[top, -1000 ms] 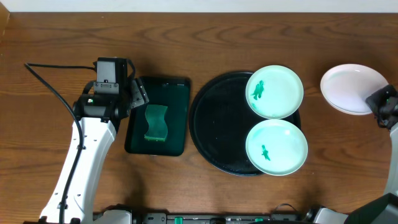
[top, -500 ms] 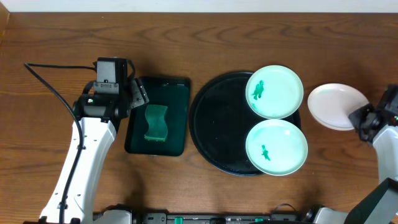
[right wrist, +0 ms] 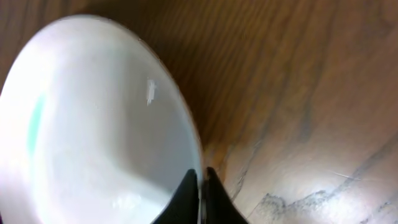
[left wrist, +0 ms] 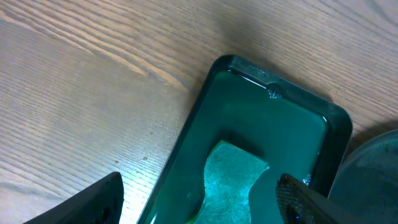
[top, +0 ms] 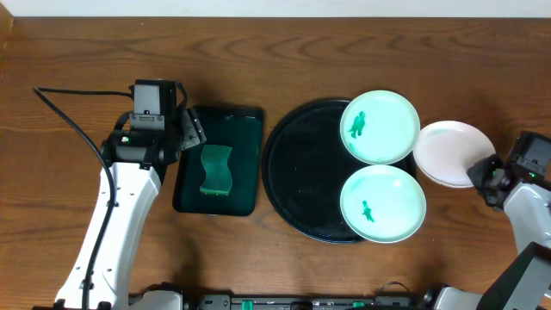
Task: Clean dirty plates on tray and stack at the side
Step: 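Open the right gripper and withdraw it from the white plate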
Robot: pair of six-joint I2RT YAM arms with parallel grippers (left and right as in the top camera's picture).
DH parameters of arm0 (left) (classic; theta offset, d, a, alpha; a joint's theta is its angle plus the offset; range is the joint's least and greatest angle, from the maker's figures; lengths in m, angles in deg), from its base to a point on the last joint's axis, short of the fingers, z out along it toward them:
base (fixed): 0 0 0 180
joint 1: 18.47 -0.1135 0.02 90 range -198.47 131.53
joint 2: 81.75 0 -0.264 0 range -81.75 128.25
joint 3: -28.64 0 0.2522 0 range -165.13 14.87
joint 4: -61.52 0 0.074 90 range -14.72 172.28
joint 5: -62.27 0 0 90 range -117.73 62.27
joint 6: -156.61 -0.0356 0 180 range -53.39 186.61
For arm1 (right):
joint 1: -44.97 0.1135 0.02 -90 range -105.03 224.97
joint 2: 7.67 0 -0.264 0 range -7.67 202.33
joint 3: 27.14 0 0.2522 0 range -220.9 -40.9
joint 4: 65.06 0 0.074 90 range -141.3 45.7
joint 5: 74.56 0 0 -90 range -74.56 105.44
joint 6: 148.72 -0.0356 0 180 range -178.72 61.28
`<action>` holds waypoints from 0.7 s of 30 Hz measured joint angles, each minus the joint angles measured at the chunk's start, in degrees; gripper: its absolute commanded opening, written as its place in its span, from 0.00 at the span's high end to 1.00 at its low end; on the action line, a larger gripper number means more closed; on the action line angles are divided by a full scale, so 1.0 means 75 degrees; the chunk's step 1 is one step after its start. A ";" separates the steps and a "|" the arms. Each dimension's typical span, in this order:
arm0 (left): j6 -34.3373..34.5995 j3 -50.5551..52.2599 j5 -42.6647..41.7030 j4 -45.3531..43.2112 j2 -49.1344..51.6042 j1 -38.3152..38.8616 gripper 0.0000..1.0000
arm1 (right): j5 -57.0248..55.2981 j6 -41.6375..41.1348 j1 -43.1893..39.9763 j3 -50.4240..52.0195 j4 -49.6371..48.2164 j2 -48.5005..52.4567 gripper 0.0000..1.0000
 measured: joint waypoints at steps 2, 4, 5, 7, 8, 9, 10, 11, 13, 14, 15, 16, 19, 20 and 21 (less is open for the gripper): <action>0.0000 0.0000 0.0000 0.0000 0.0000 0.0000 0.21 | 0.0026 0.0023 0.0096 0.0000 0.0023 0.0000 0.74; 0.0000 0.0000 0.0003 0.0000 0.0000 0.0000 0.21 | 0.0050 0.0067 0.0157 0.0000 0.0026 0.0000 0.59; 0.0000 0.0000 0.0000 0.0000 0.0000 0.0000 0.21 | 0.0082 0.0140 0.0157 0.0000 0.0023 0.0000 0.51; 0.0000 0.0000 0.0003 0.0000 0.0000 0.0000 0.21 | 0.0125 0.0236 0.0154 0.0000 0.0035 0.0000 0.42; 0.0000 0.0000 0.0000 0.0000 0.0000 0.0000 0.21 | 0.0184 0.0294 0.0154 -0.0003 0.0073 0.0000 0.41; 0.0000 0.0000 0.0000 0.0000 0.0000 0.0000 0.21 | 0.0254 0.0335 0.0154 -0.0029 0.0210 0.0000 0.39; 0.0000 0.0000 0.0003 0.0000 0.0000 0.0000 0.21 | 0.0315 0.0388 0.0154 -0.0076 0.0385 0.0000 0.39; 0.0000 0.0000 0.0000 0.0000 0.0000 0.0000 0.21 | 0.0367 0.0428 0.0154 -0.0169 0.0638 0.0000 0.38; 0.0000 0.0000 0.0003 -0.0003 0.0000 0.0000 0.21 | 0.0417 0.0507 0.0154 -0.0475 0.1183 0.0000 0.37; 0.0000 0.0000 0.0000 0.0000 0.0000 0.0000 0.21 | 0.0446 0.0565 0.0163 -0.0755 0.1539 0.0000 0.37; 0.0000 0.0000 0.0000 0.0000 0.0000 0.0000 0.21 | 0.0449 0.0603 0.0178 -0.0941 0.1716 0.0003 0.37; 0.0000 0.0000 0.0000 0.0000 0.0000 0.0000 0.21 | 0.0478 0.0659 0.0239 -0.1230 0.2008 0.0000 0.37; 0.0000 0.0000 0.0003 0.0000 0.0000 0.0000 0.21 | 0.0624 0.0947 0.0574 -0.2060 0.2734 0.0000 0.37; 0.0000 0.0000 0.0000 0.0009 0.0000 0.0000 0.21 | 0.0694 0.1026 0.0711 -0.2250 0.3005 0.0000 0.37; 0.0000 0.0000 0.0000 -0.0003 0.0000 0.0000 0.21 | 0.0717 0.1142 0.0883 -0.2442 0.3334 0.0000 0.37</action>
